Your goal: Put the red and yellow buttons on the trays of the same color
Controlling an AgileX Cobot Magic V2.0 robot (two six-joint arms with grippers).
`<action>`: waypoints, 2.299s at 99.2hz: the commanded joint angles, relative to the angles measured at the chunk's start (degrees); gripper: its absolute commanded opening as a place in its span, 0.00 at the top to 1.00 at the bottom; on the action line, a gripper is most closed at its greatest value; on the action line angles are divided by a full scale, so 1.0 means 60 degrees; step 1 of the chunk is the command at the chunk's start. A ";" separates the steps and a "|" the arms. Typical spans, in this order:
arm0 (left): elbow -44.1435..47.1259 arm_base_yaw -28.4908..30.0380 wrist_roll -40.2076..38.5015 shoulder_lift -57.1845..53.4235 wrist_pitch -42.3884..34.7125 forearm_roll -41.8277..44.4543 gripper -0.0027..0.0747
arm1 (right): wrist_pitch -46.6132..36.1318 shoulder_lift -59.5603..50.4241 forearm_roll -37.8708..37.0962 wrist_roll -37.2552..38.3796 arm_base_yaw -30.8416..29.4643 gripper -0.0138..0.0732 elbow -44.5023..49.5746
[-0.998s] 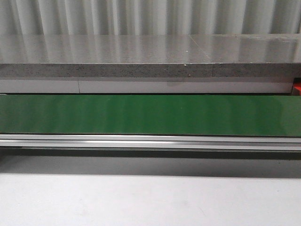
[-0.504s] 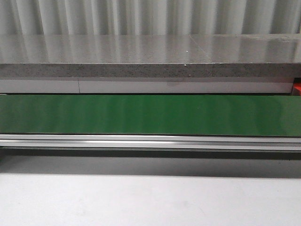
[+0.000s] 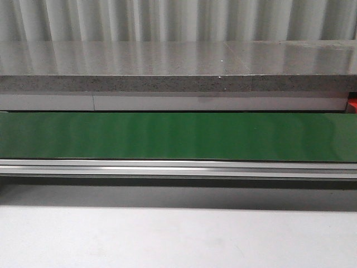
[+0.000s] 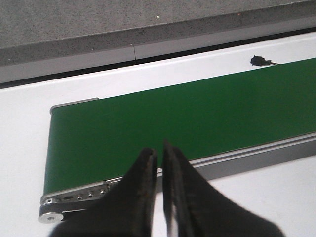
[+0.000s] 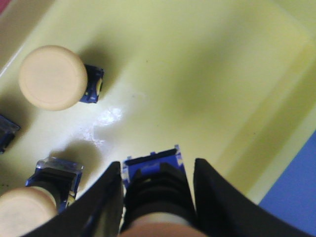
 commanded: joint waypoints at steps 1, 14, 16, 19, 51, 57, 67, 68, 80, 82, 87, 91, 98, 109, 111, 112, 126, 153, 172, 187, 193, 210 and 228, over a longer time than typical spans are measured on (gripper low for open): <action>-0.0255 -0.0063 0.0002 0.0065 -0.0689 -0.0140 0.97 | -0.0566 0.0148 -0.0125 0.0016 -0.0069 0.76 -0.0045; -0.0255 -0.0063 0.0002 0.0065 -0.0689 -0.0140 0.97 | -0.1075 0.0726 -0.0086 0.0016 -0.0069 0.76 0.0025; -0.0255 -0.0063 0.0002 0.0065 -0.0689 -0.0140 0.97 | -0.1126 0.0795 -0.0057 0.0016 -0.0069 0.76 0.0025; -0.0255 -0.0063 0.0002 0.0065 -0.0689 -0.0140 0.97 | -0.1233 0.0861 -0.0027 0.0016 -0.0069 0.76 0.0025; -0.0255 -0.0063 0.0002 0.0065 -0.0689 -0.0140 0.97 | -0.1539 0.1711 0.0017 0.0016 -0.0058 0.76 0.0025; -0.0255 -0.0063 0.0002 0.0065 -0.0689 -0.0140 0.97 | -0.1562 0.1762 0.0017 0.0016 -0.0058 0.72 0.0025; -0.0255 -0.0063 0.0002 0.0065 -0.0689 -0.0140 0.97 | -0.1572 0.1782 0.0017 0.0016 -0.0058 0.61 0.0025; -0.0255 -0.0063 0.0002 0.0065 -0.0689 -0.0140 0.97 | -0.1582 0.1782 0.0017 0.0016 -0.0058 0.59 0.0025; -0.0255 -0.0063 0.0002 0.0065 -0.0689 -0.0140 0.97 | -0.1592 0.1782 0.0017 0.0016 -0.0058 0.34 0.0025; -0.0255 -0.0063 0.0002 0.0065 -0.0689 -0.0140 0.97 | -0.1582 0.1782 0.0017 0.0016 -0.0058 0.29 0.0025; -0.0255 -0.0063 0.0002 0.0065 -0.0689 -0.0140 0.97 | -0.1562 0.1782 0.0017 0.0016 -0.0058 0.21 0.0025; -0.0255 -0.0063 0.0002 0.0065 -0.0689 -0.0140 0.97 | -0.1559 0.1782 0.0017 0.0016 -0.0058 0.16 0.0025; -0.0255 -0.0063 0.0002 0.0065 -0.0689 -0.0140 0.97 | -0.1550 0.1759 0.0017 0.0016 -0.0058 0.15 0.0025; -0.0255 -0.0063 0.0002 0.0065 -0.0689 -0.0140 0.97 | -0.1521 0.1600 0.0017 0.0016 -0.0058 0.15 0.0025; -0.0255 -0.0063 0.0002 0.0065 -0.0689 -0.0140 0.97 | -0.1521 0.1515 0.0017 0.0007 -0.0058 0.15 0.0025; -0.0255 -0.0063 0.0002 0.0065 -0.0689 -0.0140 0.97 | -0.1521 0.1465 0.0017 0.0007 -0.0058 0.15 0.0025; -0.0255 -0.0063 0.0002 0.0065 -0.0689 -0.0140 0.97 | -0.1538 0.0619 0.0008 0.0007 -0.0058 0.15 0.0025; -0.0255 -0.0063 0.0002 0.0065 -0.0689 -0.0140 0.97 | -0.1438 -0.1425 0.0008 0.0007 0.0095 0.30 0.0025; -0.0255 -0.0063 0.0002 0.0065 -0.0689 -0.0140 0.97 | -0.1225 -0.2664 0.0008 -0.0081 0.1413 0.79 0.0025; -0.0255 -0.0063 0.0002 0.0065 -0.0689 -0.0140 0.97 | -0.0911 -0.3245 0.0008 -0.0249 0.3121 0.92 0.0025; -0.0255 -0.0063 0.0002 0.0065 -0.0689 -0.0140 0.97 | -0.0754 -0.3390 0.0008 -0.0394 0.3756 0.92 0.0025; -0.0255 -0.0063 0.0002 0.0065 -0.0689 -0.0140 0.97 | -0.0552 -0.3699 0.0008 -0.0808 0.5655 0.92 0.0025; -0.0255 -0.0063 0.0002 0.0065 -0.0689 -0.0140 0.97 | -0.0703 -0.3963 0.0008 -0.1562 0.7471 0.92 0.0025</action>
